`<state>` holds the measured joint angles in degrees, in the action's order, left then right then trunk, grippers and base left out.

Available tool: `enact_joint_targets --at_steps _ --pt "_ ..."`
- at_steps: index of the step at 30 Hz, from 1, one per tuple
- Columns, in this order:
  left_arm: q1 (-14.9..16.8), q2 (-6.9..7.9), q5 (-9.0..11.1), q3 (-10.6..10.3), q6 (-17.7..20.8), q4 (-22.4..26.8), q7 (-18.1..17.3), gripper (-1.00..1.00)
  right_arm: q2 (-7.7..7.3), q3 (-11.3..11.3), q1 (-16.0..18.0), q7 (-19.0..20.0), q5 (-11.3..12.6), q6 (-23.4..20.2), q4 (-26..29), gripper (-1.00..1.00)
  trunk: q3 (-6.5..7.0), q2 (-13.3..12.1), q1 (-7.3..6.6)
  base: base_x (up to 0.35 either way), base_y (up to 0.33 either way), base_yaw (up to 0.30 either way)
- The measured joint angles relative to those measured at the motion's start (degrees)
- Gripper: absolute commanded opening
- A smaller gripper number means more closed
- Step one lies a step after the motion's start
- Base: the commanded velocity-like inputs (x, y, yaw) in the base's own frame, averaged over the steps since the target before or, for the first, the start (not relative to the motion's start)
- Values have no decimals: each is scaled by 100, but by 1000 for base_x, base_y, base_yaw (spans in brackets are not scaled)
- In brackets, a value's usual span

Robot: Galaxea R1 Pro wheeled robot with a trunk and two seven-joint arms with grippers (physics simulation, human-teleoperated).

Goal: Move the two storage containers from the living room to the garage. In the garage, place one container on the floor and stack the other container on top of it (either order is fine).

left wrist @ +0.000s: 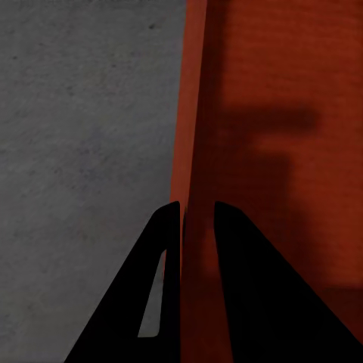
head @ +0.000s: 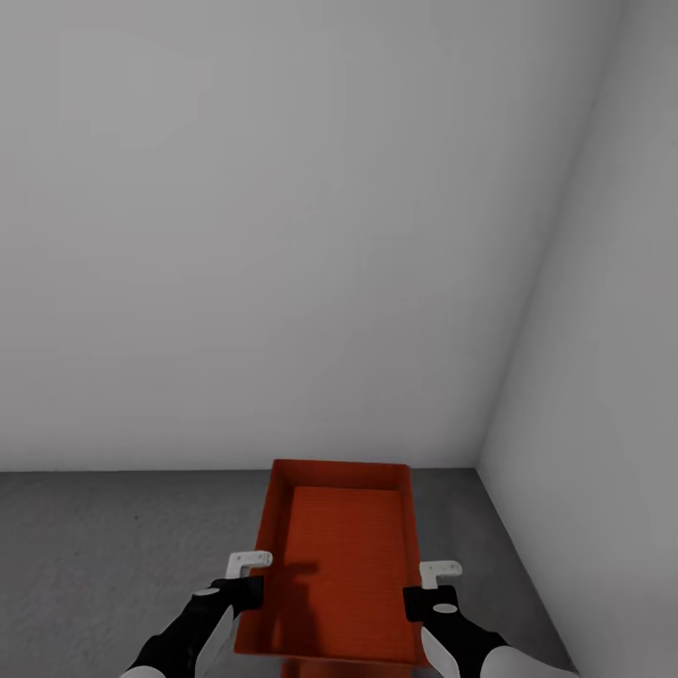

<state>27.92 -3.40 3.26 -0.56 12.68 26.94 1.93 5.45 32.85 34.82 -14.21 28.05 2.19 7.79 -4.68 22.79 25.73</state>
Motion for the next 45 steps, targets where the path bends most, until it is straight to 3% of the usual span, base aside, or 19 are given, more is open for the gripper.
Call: enact_joint_targets --at_steps 16,31,45 --pt "1 -1 19 1 -73 -16 -4 -100 -20 23 -1 -15 -15 0 58 -100 0 0 1 93 -176 0" --pt "0 0 -11 16 -56 37 -15 -100 -24 -14 -1 -17 -48 4 93 -100 0 0 1 1 0 0" --pt "1 0 -21 21 -52 44 -19 -100 -24 -15 -1 -17 -45 5 96 -100 0 0 1 35 153 0"
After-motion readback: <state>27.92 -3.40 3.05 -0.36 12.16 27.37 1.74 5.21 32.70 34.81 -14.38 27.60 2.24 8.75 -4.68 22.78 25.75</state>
